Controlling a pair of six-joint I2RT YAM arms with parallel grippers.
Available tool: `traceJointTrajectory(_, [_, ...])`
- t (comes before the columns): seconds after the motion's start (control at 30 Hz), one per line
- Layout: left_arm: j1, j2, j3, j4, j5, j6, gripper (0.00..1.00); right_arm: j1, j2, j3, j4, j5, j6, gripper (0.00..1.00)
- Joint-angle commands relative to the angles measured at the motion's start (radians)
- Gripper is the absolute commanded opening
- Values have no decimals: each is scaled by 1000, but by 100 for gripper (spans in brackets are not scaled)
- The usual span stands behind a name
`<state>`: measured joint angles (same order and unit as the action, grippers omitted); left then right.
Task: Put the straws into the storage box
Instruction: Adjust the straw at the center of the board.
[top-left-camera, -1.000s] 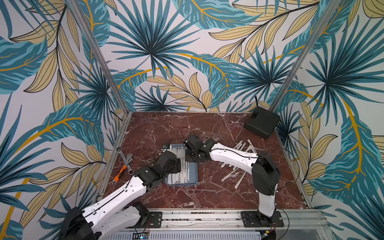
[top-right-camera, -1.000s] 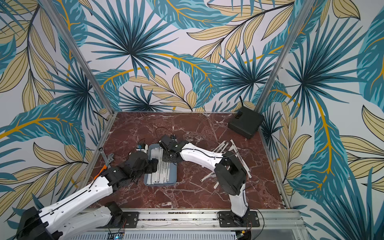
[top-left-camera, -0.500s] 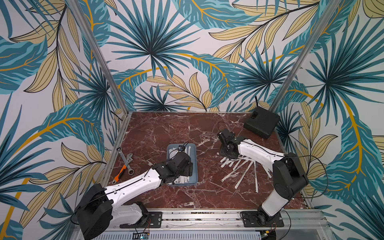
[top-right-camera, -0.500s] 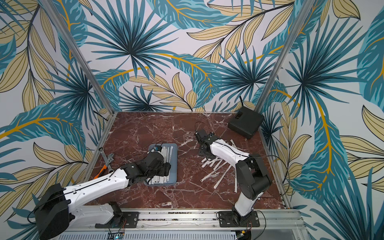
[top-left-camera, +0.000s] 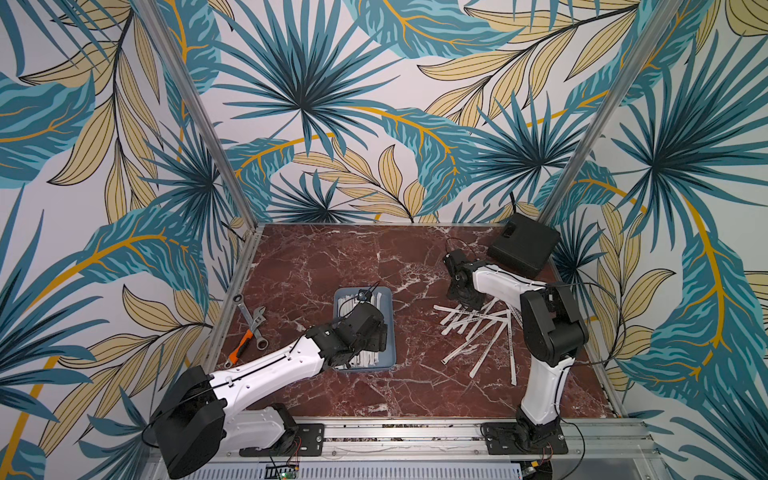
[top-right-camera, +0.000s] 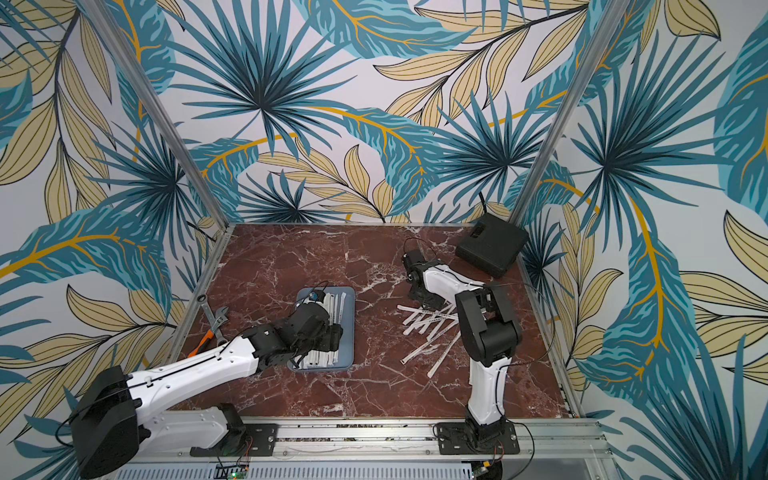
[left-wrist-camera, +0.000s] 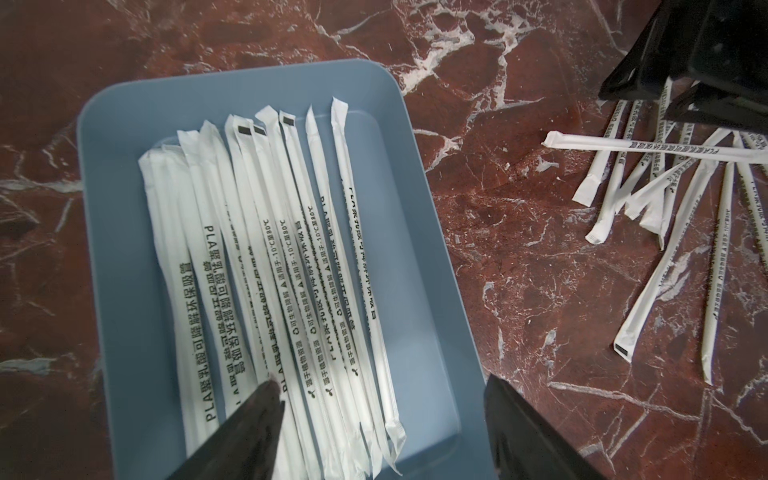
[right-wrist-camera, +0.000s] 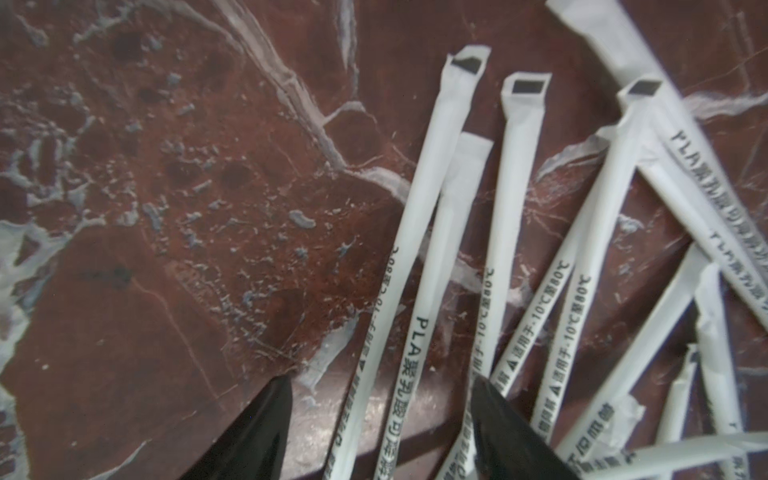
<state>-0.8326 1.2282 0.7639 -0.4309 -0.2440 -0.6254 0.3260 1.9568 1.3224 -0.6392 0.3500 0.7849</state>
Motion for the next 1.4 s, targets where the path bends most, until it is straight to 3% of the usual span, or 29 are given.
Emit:
traceJointTrajectory(0.0, [0, -35, 19, -28, -45, -2, 82, 4, 26, -3, 37, -84, 21, 67])
traceJointTrajectory(0.27, [11, -113, -32, -20, -103, -4, 82, 117, 23, -19, 82, -125, -32, 43])
traceJointTrajectory(0.43, [23, -133, -47, -29, -108, -6, 82, 279, 33, 26, 9, -85, -84, 29])
traceJointTrajectory(0.6, [33, -131, -48, -25, -102, -4, 82, 405, -1, 5, -55, -65, -101, 24])
traceJointTrajectory(0.8, [44, -108, -35, -9, -86, 8, 82, 409, -133, -20, -74, -22, -141, 31])
traceJointTrajectory(0.93, [45, -97, -23, -20, -70, 7, 82, 348, -133, 9, -86, -6, -119, 39])
traceJointTrajectory(1.07, [46, -105, -32, -25, -57, 1, 82, 243, -104, 18, -85, 37, -52, 62])
traceJointTrajectory(1.13, [45, -107, -36, -28, -57, 1, 82, 197, -80, 34, -74, 38, -39, 69])
traceJointTrajectory(1.37, [46, -108, -49, -22, -56, -5, 82, 150, 33, 131, -34, -21, -29, 70])
